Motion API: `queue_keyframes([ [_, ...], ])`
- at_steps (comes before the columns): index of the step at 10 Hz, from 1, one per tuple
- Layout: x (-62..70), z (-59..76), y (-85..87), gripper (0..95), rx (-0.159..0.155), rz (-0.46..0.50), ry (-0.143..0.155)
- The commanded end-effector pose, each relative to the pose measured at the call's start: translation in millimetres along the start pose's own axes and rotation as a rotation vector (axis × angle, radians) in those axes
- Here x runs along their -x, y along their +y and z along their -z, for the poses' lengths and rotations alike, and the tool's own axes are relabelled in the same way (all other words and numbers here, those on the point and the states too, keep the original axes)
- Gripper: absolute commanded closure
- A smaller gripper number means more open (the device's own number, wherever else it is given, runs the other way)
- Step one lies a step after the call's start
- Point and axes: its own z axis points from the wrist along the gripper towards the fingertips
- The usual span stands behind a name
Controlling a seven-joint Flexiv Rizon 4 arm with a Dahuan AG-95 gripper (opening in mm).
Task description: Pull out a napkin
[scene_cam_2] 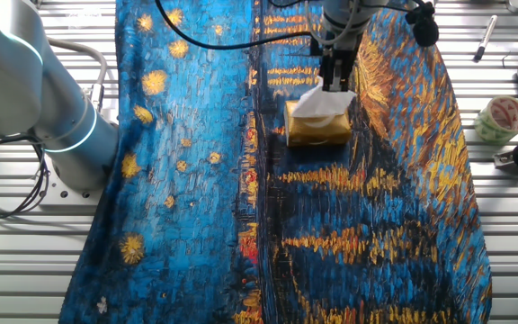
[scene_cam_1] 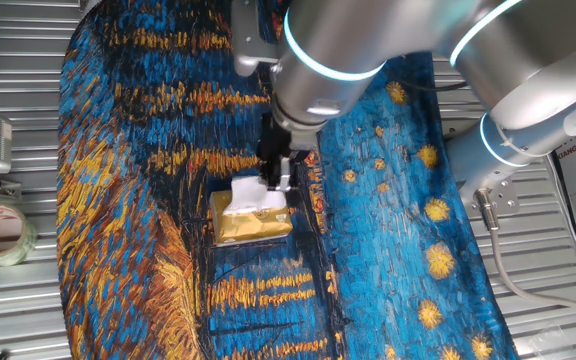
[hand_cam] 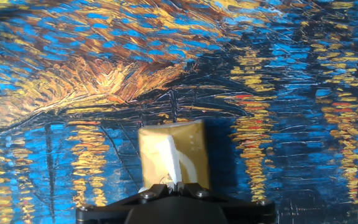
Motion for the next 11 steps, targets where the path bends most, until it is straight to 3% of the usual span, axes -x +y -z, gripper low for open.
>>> queue_keyframes([
  [1,0.2,1.1,-0.2,95.0,0.001,-0.002,0.000],
  [5,-4.2,11.1,-1.5,95.0,0.011,0.002,0.004],
  [11,-4.1,12.7,-0.5,95.0,0.008,-0.002,0.012],
])
